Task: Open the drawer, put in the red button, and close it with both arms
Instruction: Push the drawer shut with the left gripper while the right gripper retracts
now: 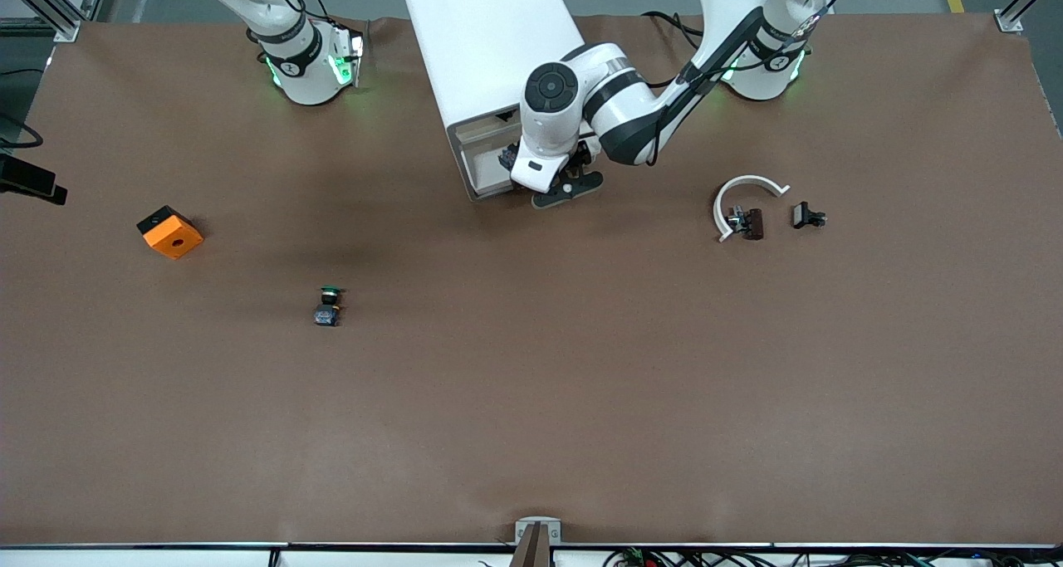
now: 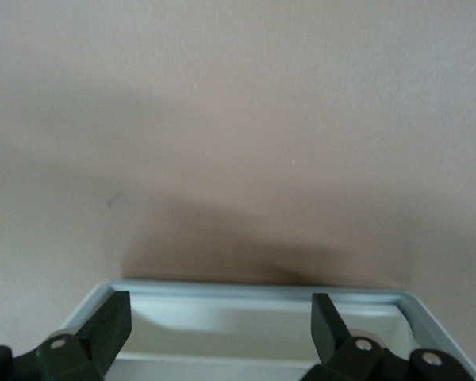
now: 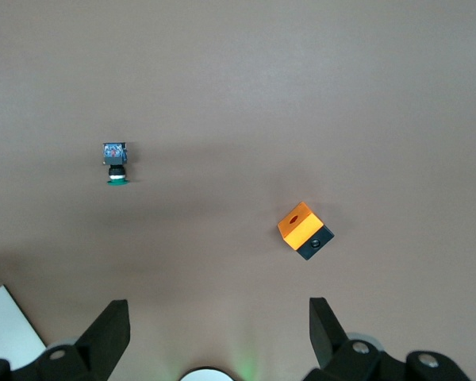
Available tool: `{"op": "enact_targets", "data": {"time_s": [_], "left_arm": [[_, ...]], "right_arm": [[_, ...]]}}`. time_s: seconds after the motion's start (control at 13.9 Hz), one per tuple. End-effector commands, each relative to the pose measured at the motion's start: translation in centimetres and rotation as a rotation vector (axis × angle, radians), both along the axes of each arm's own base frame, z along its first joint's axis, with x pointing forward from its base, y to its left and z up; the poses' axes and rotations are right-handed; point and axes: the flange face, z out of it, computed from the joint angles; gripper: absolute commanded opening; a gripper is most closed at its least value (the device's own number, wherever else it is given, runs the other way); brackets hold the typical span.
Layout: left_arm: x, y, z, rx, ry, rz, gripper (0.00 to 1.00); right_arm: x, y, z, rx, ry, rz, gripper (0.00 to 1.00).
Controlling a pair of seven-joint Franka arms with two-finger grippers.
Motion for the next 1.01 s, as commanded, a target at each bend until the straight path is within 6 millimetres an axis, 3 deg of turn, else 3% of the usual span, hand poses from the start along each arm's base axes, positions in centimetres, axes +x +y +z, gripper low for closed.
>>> {"op": "enact_targets", "data": {"time_s": [0.0,0.36,0.58,0.94], "left_arm": [[-1.0,-0.6,0.0,-0.020,0.063,0.029,1.00],[-1.7,-1.5,-1.2,-0.059,0.183,0.089,1.00],[-1.9,-1.6,-1.6,-0.067,0.244,0.122,1.00],[-2.3,-2.1,-1.5,-0.052,0.306,0.118,1.00]], "right_arm": [[-0.7,1.3,0.3,0.070,0.038,-0.111,1.00],[-1.5,1.9,2.3,0.077,-0.009,-0.113,1.00],[-2.0,1.6,3.5,0.061,-0.050,-0.020,1.00],[-4.2,2.8,3.7,0.073,-0.068,0.003,1.00]]}}
